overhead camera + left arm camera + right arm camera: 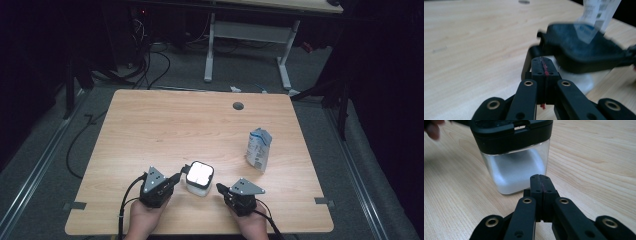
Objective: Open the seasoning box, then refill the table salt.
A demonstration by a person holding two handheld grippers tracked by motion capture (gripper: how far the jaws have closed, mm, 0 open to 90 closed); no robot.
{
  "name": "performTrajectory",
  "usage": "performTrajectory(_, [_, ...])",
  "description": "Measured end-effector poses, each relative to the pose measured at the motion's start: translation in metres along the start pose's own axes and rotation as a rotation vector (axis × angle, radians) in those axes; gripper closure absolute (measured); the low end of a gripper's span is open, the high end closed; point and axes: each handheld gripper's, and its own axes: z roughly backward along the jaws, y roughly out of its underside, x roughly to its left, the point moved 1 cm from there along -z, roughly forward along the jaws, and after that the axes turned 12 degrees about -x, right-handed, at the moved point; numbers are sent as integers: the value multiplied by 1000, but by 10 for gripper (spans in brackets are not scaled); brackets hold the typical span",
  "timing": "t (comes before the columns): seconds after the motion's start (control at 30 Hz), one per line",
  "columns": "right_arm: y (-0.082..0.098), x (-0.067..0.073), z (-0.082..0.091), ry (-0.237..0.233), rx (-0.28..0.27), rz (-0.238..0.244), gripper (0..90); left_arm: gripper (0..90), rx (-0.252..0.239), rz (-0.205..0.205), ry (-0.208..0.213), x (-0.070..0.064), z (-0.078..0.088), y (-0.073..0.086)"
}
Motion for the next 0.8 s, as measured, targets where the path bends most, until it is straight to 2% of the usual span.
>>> performTrajectory(0.1, [0,0,2,6,1,-7,900,900,32,-7,-9,1,-9,6])
performTrajectory(0.2, [0,0,2,2,2,-3,900,900,22,3,-11,4,-15,5])
performTrajectory(0.4, [1,0,1,0,1,-6,900,900,23,-24,-9,9,-29,-2])
performTrajectory(0.73, [1,-2,3,1,-1,-10,900,900,25,-28,25,23,-57,-15])
performTrajectory(0.8, [1,-3,3,4,-3,-13,900,900,31,-46,27,25,-63,-17])
